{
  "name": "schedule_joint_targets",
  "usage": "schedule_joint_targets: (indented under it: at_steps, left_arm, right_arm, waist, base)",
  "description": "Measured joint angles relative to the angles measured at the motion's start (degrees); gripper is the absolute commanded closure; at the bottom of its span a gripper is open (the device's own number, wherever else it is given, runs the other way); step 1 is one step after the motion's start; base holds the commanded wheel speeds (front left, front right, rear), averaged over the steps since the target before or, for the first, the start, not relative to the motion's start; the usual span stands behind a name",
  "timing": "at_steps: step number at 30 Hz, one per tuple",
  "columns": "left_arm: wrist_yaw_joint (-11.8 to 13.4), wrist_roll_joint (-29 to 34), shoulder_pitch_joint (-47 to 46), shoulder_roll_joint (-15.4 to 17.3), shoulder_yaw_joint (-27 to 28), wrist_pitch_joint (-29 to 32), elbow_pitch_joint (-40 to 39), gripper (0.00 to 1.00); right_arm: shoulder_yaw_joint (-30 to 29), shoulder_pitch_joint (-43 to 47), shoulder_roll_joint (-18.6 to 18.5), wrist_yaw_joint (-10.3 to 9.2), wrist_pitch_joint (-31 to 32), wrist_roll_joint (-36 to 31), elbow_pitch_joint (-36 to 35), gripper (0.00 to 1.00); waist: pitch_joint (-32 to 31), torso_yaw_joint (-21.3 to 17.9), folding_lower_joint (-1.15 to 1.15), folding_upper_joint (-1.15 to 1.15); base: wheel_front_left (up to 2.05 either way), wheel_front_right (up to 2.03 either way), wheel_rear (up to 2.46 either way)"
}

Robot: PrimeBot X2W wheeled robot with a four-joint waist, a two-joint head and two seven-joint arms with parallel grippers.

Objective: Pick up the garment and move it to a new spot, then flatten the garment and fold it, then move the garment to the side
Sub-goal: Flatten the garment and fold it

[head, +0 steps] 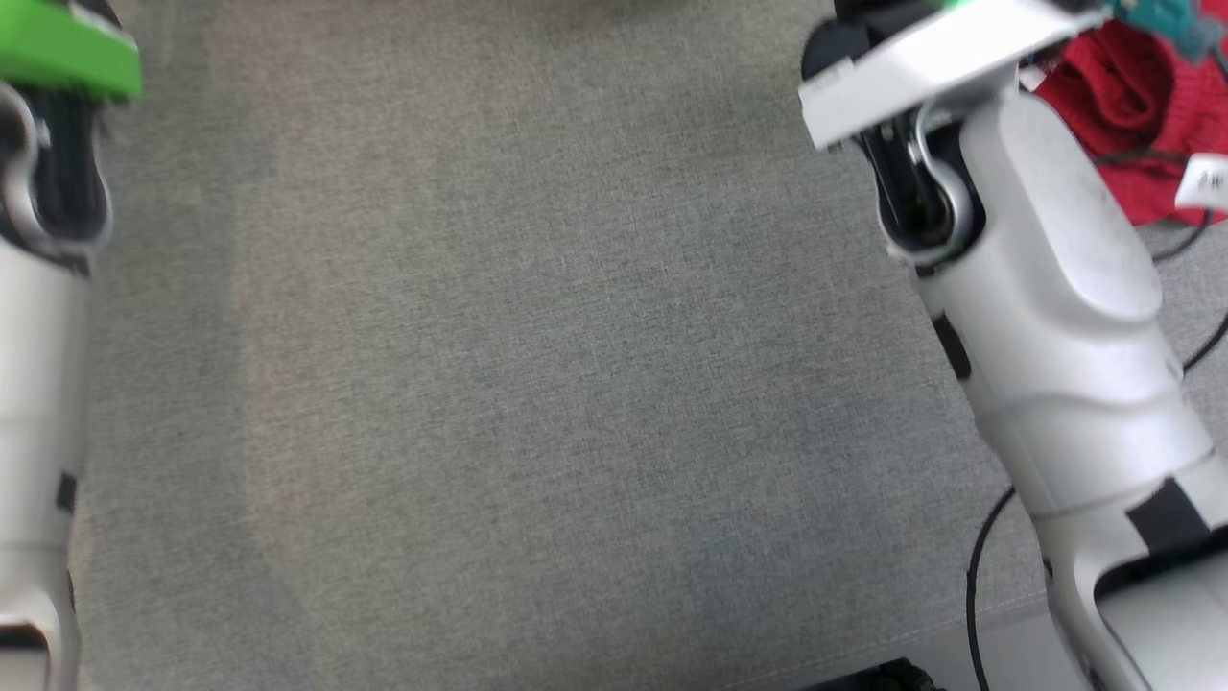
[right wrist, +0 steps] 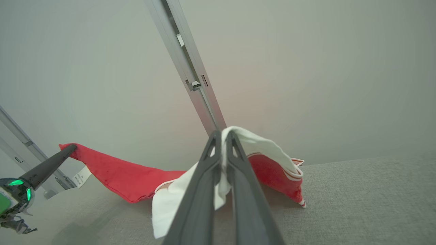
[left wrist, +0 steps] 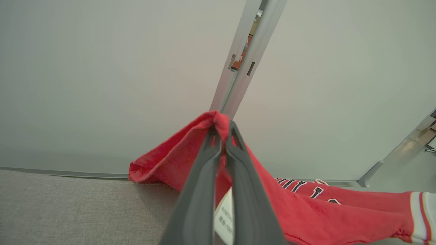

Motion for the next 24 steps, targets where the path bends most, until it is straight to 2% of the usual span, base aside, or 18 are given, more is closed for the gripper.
schedule_joint_targets:
  at_steps: [7,16,24]
  left_arm:
    - [-0.01,-4.09,15.97,-0.97,1.34,-0.23,-7.57,1.00]
    - [0.00,-5.04,37.52,-2.90,4.94,-0.24,-17.66,1.00]
    - [2.36,-5.50,55.20,-4.01,4.77,-0.11,-27.49,1.00]
  right_arm:
    - [-4.88,14.76,-1.08,-0.01,3.57,-0.63,-9.57,1.00]
    - [-12.43,37.64,-0.30,-0.01,12.06,-1.79,-25.04,1.00]
    - [-16.02,58.48,0.04,0.00,18.53,-0.29,-38.19,1.00]
  waist:
    - [-5.12,1.41,-0.01,0.00]
    - [-14.14,2.98,-0.01,0.00]
    - [-22.14,4.12,-0.01,0.00]
  base:
    - [0.00,0.00,0.00]
    - [0.00,0.00,0.00]
    - [0.00,0.00,0.00]
